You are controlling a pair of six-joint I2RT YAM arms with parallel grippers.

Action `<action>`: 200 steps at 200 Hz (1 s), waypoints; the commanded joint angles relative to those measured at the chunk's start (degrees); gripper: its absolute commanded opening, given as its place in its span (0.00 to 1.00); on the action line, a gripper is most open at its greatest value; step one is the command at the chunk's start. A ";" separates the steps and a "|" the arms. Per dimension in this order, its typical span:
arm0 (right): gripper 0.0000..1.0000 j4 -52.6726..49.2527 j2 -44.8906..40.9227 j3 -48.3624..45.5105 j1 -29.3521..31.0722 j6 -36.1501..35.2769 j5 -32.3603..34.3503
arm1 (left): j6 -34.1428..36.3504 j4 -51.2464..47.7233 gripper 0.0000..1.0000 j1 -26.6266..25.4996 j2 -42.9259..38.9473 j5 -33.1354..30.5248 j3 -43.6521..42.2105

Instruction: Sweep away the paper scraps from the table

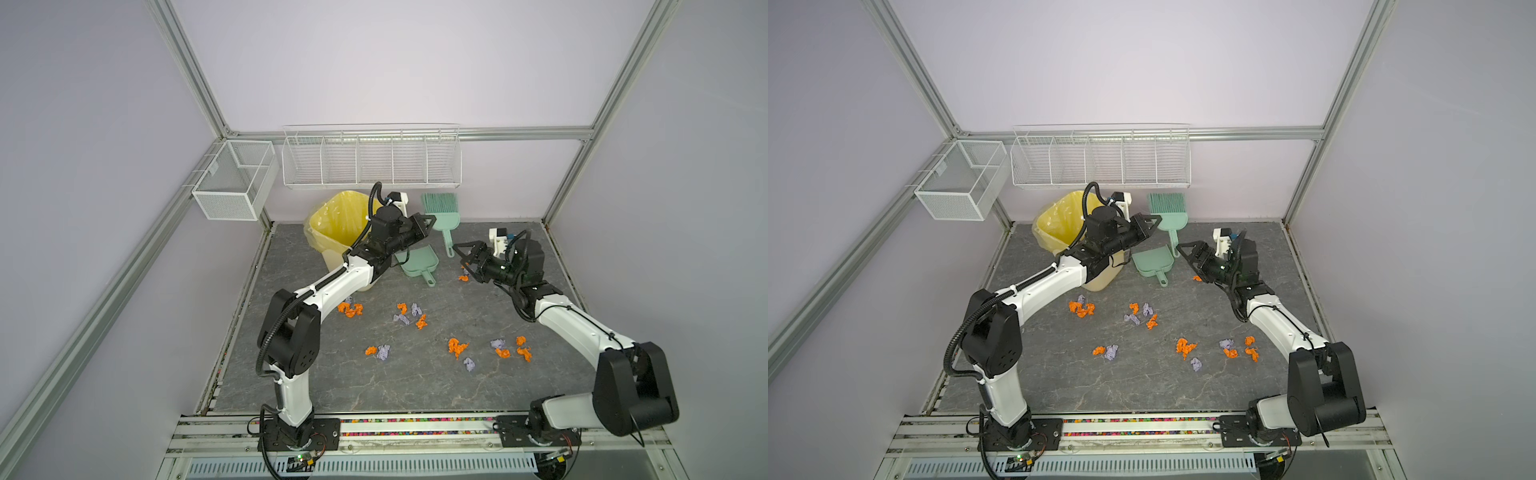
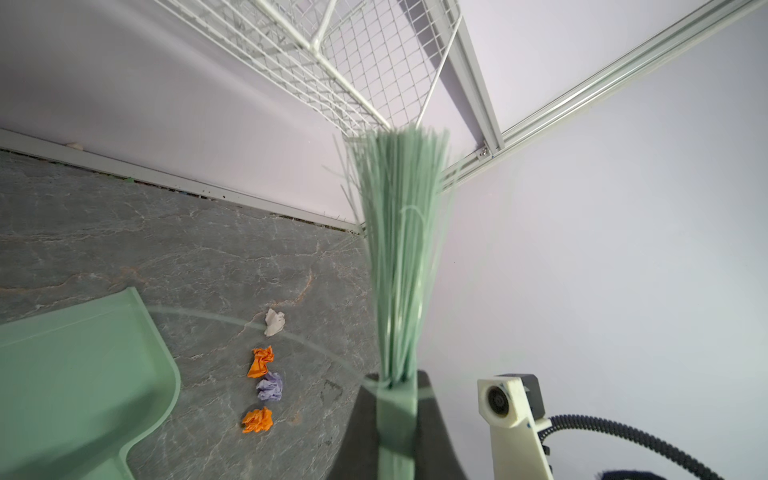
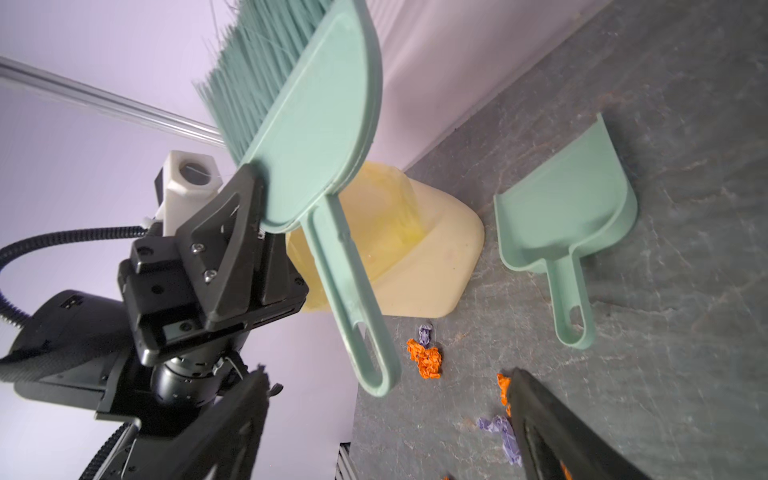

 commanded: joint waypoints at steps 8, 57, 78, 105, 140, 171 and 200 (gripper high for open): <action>0.99 19.15 2.83 -2.90 -0.29 11.92 -0.34 | -5.73 8.71 0.00 0.15 -0.30 -3.62 -1.33; 0.82 38.64 10.68 -3.86 -0.11 22.74 -0.51 | -10.36 13.32 0.00 0.06 1.30 -5.26 -3.08; 0.73 41.13 11.98 -3.69 0.08 23.66 0.04 | -12.58 14.52 0.00 0.06 1.92 -5.02 -3.21; 0.62 43.78 13.43 -2.63 0.43 24.21 0.43 | -13.75 15.24 0.00 0.00 2.79 -4.24 -2.59; 0.55 46.21 15.62 -0.58 0.98 26.87 0.34 | -14.82 17.01 0.00 -0.03 3.45 -5.03 -4.04; 0.49 50.62 17.26 -0.64 1.68 29.20 1.44 | -15.47 18.76 0.00 -0.03 3.83 -5.38 -4.92; 0.41 50.98 17.22 -0.75 1.83 28.94 2.33 | -15.86 20.03 0.00 -0.12 4.09 -5.66 -5.37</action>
